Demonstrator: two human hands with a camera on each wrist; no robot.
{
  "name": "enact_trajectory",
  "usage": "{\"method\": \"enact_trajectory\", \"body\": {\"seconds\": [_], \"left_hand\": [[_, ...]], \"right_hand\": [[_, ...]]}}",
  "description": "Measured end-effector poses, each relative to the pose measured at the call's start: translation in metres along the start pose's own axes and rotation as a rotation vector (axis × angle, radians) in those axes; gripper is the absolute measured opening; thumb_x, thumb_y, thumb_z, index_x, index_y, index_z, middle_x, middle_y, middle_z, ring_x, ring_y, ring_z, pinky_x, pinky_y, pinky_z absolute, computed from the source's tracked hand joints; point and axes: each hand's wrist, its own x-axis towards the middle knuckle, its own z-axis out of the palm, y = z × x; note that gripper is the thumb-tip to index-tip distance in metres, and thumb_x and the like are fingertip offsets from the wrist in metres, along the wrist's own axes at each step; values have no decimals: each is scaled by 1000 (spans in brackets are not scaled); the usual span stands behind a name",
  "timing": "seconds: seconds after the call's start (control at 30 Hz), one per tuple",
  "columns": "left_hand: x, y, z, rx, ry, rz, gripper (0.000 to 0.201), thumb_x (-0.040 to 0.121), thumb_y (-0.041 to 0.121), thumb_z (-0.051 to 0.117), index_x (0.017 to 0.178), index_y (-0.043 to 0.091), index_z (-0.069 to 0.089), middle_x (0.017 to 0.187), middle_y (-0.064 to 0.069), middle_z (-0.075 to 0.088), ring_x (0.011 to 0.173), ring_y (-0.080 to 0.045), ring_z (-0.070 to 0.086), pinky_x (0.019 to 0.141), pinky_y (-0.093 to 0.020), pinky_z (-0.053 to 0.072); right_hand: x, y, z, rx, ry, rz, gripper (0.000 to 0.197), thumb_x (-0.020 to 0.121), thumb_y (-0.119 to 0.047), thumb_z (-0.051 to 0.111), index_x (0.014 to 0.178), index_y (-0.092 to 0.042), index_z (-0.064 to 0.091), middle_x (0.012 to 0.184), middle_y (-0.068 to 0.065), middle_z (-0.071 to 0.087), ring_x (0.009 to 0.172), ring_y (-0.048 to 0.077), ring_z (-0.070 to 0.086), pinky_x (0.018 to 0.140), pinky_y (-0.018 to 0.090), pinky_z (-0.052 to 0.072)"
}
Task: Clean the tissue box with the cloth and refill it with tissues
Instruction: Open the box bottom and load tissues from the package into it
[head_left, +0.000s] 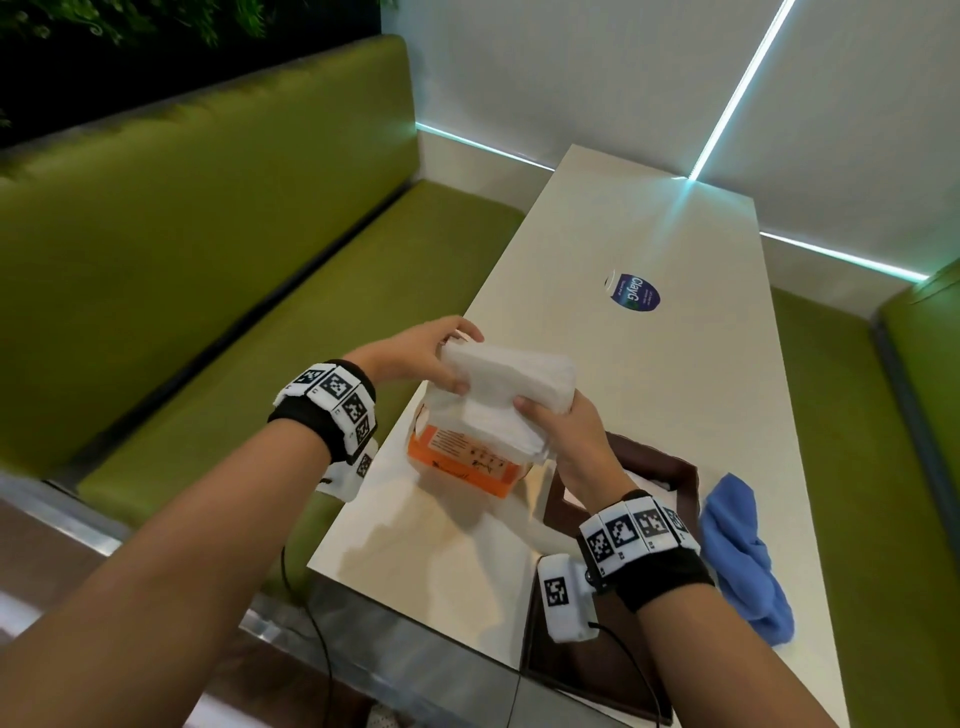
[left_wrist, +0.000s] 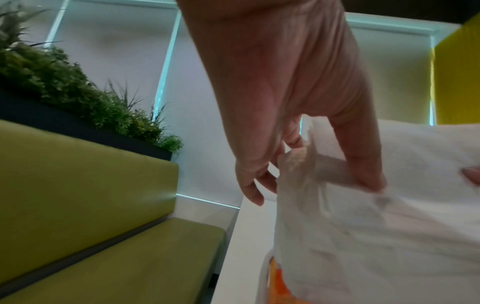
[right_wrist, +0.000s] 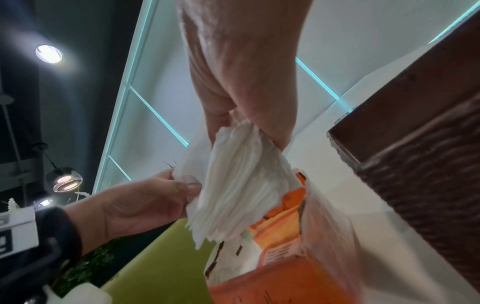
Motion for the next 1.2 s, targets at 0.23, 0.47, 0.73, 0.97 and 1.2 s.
{"method": "enact_trajectory", "body": {"seconds": [0.23, 0.47, 0.73, 0.97, 1.2], "left_hand": [[-12, 12, -3, -274, 82, 42, 75, 73, 6, 81, 134, 28, 44, 128, -9, 50, 109, -25, 62, 94, -36, 54], [-22, 34, 8, -686, 147, 52, 70, 74, 20, 74, 136, 25, 44, 115, -4, 66, 97, -22, 69, 79, -34, 58], [-24, 52, 38, -818, 57, 5, 65, 77, 38, 74, 134, 41, 41, 125, -7, 59, 97, -31, 62, 84, -44, 54], [-25, 73, 69, -811, 149, -26, 80, 70, 28, 76, 137, 32, 34, 123, -8, 60, 99, -27, 68, 95, -52, 52], [-42, 93, 98, -748, 330, 152, 59, 81, 29, 76, 117, 36, 30, 125, -19, 57, 93, -31, 69, 86, -51, 57]], "right_hand": [[-6, -19, -4, 131, -35, -17, 47, 80, -10, 75, 124, -7, 58, 118, 13, 69, 110, 30, 65, 93, 48, 54], [-14, -43, -17, 322, -61, 18, 47, 83, -13, 72, 127, -7, 57, 120, 13, 69, 112, 31, 65, 94, 49, 53], [-31, -58, -36, 387, -118, 33, 40, 91, -21, 63, 130, -12, 57, 121, 12, 68, 113, 31, 64, 94, 49, 53], [-43, -57, -55, 296, -162, 4, 55, 90, -28, 65, 140, -19, 44, 133, 9, 61, 121, 30, 59, 96, 51, 51], [-56, -49, -85, 345, -49, -76, 54, 88, -20, 69, 137, -18, 46, 131, 11, 62, 118, 31, 61, 96, 56, 49]]}}
